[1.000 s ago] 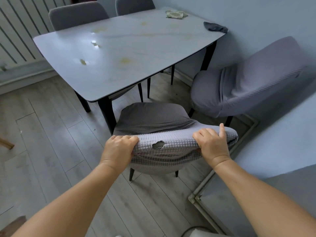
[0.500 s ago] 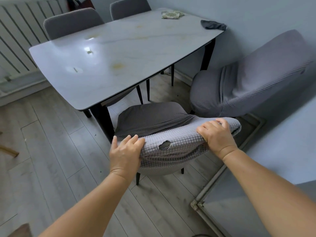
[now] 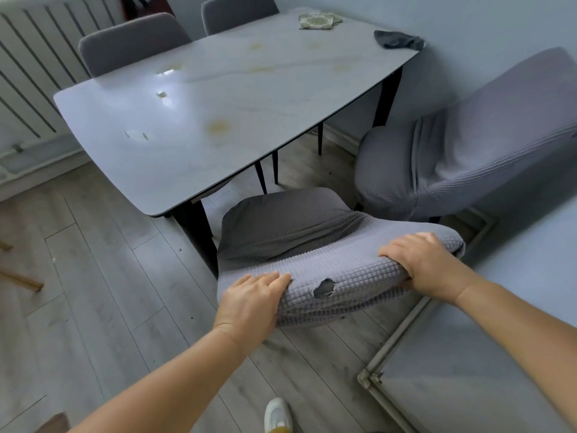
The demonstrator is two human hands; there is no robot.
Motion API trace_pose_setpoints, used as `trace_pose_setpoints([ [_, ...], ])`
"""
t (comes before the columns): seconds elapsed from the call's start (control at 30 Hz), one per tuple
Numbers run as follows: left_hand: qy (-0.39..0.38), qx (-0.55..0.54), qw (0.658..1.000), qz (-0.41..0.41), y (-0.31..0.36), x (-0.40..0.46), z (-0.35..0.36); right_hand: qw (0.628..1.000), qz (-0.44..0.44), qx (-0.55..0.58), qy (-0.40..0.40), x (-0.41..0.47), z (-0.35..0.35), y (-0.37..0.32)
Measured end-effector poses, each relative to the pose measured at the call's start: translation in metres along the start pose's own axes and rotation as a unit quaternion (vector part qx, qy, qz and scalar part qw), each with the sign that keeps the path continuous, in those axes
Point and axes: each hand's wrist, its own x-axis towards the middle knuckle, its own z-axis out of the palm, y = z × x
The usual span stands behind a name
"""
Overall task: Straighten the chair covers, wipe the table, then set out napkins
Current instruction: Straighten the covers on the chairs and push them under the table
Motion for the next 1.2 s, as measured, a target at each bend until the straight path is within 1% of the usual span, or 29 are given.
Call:
trace_pose_setpoints([
  [0.07,-0.04,-0.008,0.999,0.001,-0.001,-0.001,-0.006,0.992,0.018,0.006,-0.126,-0.001,-0.015,0.003],
  [0.1,-0.063,-0.02,0.998,0.003,-0.002,0.001,-0.009,0.987,0.033,-0.012,-0.16,0.0,-0.019,0.006],
  [0.2,-0.129,-0.016,0.991,0.015,-0.006,0.005,-0.011,0.979,0.082,-0.028,-0.183,0.006,-0.022,0.01],
  [0.27,-0.152,-0.041,0.987,0.013,-0.008,0.008,-0.014,0.974,0.099,-0.027,-0.201,0.008,-0.022,0.01],
  [0.33,-0.162,-0.064,0.985,0.006,-0.009,0.01,-0.016,0.973,0.094,-0.042,-0.205,0.009,-0.024,0.009],
  [0.43,-0.186,-0.058,0.981,0.0,-0.009,0.011,-0.018,0.983,0.072,-0.043,-0.165,0.006,-0.02,0.01],
  [0.57,-0.197,-0.055,0.979,-0.009,-0.008,0.016,-0.017,0.998,0.001,-0.053,-0.028,0.006,-0.007,0.022],
  [0.6,-0.199,-0.052,0.979,-0.006,-0.008,0.017,-0.016,0.998,-0.019,-0.059,-0.008,0.007,-0.005,0.025],
  [0.67,-0.198,-0.055,0.979,-0.005,-0.006,0.02,-0.016,0.996,-0.055,-0.065,0.005,0.009,-0.002,0.032],
  [0.73,-0.193,-0.053,0.98,0.001,-0.005,0.023,-0.018,0.994,-0.078,-0.069,0.034,0.011,-0.001,0.038],
  [0.8,-0.195,-0.049,0.98,0.001,-0.002,0.031,-0.02,0.993,-0.079,-0.07,0.051,0.016,-0.006,0.043],
  [0.97,-0.181,-0.058,0.981,-0.026,0.017,0.048,-0.019,0.992,-0.07,-0.083,0.061,0.028,-0.007,0.071],
  [1.1,-0.192,-0.065,0.978,-0.043,0.04,0.056,-0.01,0.99,-0.087,-0.085,0.072,0.033,-0.002,0.097],
  [1.2,-0.197,-0.067,0.976,-0.056,0.049,0.069,-0.008,0.986,-0.105,-0.083,0.102,0.042,0.0,0.115],
])
